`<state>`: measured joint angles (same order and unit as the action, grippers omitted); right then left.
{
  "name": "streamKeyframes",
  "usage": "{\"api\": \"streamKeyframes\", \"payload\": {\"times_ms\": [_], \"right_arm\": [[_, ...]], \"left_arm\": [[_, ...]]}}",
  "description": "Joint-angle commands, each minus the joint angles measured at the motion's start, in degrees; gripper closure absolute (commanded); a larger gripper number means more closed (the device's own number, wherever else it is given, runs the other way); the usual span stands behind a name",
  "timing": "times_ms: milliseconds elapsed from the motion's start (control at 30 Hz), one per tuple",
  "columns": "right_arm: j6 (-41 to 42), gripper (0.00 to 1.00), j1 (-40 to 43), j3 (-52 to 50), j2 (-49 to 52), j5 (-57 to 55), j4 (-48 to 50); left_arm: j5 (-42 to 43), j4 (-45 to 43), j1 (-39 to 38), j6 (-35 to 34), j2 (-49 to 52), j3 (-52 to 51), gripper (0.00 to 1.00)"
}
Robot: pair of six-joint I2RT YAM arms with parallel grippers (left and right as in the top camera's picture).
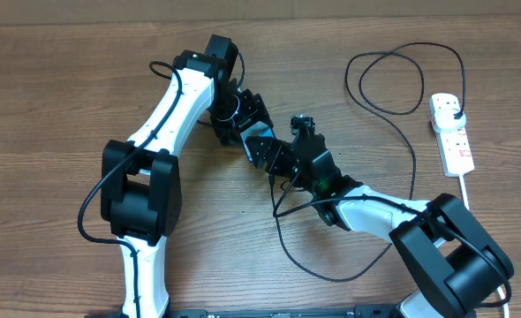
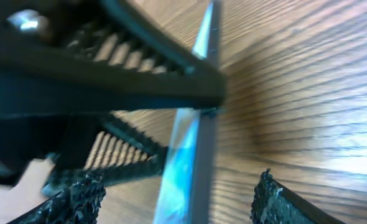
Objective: Plug charger to phone and switch on socket
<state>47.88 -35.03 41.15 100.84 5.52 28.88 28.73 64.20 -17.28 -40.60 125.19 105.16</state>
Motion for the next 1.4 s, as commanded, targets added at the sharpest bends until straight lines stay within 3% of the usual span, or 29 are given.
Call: {"api": "streamKeyframes", "payload": {"times_ms": [0, 433, 667, 700, 733, 767, 933, 1133, 1233, 1367], "right_arm": [[1.9, 0.25, -0.4, 1.4, 0.9, -4.3, 0.9], [4.9, 0.6, -0.4, 2.0, 0.9, -3.3, 1.9], [6.2, 0.96, -0.4, 2.1, 0.9, -1.1, 2.0], [6.5, 0.97, -0.4, 2.1, 0.9, -0.9, 2.3], [6.6, 0.96, -0.4, 2.1, 0.9, -1.0, 2.6], [6.6, 0.96, -0.4, 2.1, 0.9, -1.0, 2.9], [7.2, 0.96, 1.6, 3.2, 0.7, -0.8, 0.9], [7.3, 0.96, 6.2, 4.8, -2.1, 4.1, -5.8], [7.3, 0.96, 9.5, 4.8, -6.7, 7.7, -9.7], [7.6, 0.96, 12.4, 4.7, -13.2, 12.9, -14.5]], "left_arm": [[4.0, -0.2, -0.3, -1.7, 0.2, 1.6, 0.96], [4.1, 0.0, -0.4, -1.9, 0.2, 1.6, 0.96], [3.8, 0.0, -0.4, -1.9, 0.2, 1.6, 0.95], [4.0, 0.1, -0.4, -1.8, 0.2, 1.6, 0.62], [4.5, 0.4, -0.4, -1.6, 0.2, 1.6, 0.08], [6.0, 0.7, -0.4, -0.3, 0.0, 1.6, 0.0], [5.4, 0.1, 0.6, 4.9, -4.9, 1.6, 0.0], [-8.5, 0.9, 2.6, 14.3, -14.9, 1.3, 0.0], [-7.9, -1.0, 4.1, 17.3, -18.4, -1.5, 0.0], [-1.9, -10.9, 6.1, 18.1, -22.8, -11.8, 0.0]]}}
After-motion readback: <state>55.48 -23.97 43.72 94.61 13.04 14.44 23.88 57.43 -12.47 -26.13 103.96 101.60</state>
